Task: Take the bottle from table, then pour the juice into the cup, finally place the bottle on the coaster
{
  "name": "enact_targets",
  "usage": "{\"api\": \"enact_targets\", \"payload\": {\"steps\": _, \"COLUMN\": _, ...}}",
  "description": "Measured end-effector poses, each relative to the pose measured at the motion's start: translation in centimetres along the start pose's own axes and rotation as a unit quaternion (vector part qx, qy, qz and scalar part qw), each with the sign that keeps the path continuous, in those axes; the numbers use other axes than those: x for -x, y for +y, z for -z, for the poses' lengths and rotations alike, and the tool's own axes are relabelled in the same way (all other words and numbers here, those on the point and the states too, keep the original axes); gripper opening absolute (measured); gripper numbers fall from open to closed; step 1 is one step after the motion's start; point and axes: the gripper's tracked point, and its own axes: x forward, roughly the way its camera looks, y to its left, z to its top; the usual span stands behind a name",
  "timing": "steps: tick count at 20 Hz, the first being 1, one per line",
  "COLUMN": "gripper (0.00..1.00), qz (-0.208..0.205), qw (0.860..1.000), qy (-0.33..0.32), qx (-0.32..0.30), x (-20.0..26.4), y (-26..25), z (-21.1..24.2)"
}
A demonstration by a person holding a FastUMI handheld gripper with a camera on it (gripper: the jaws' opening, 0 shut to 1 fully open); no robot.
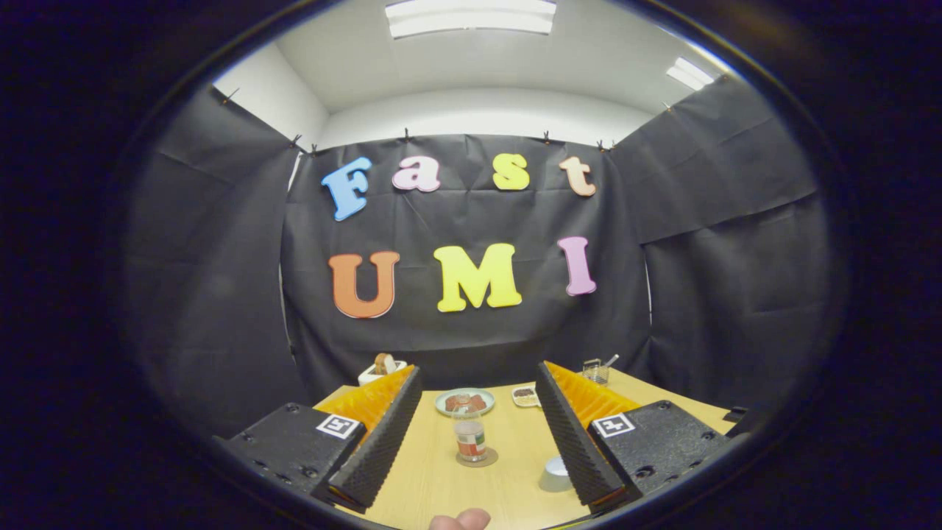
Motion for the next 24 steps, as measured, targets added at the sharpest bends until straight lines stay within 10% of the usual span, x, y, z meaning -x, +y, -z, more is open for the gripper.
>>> {"api": "enact_targets", "payload": {"steps": 24, "gripper": 0.99, "qz": -0.008, "qw": 1.0, "qy": -0.005, "qx": 0.018, "x": 2.4, "y": 1.5, "z": -0.9}}
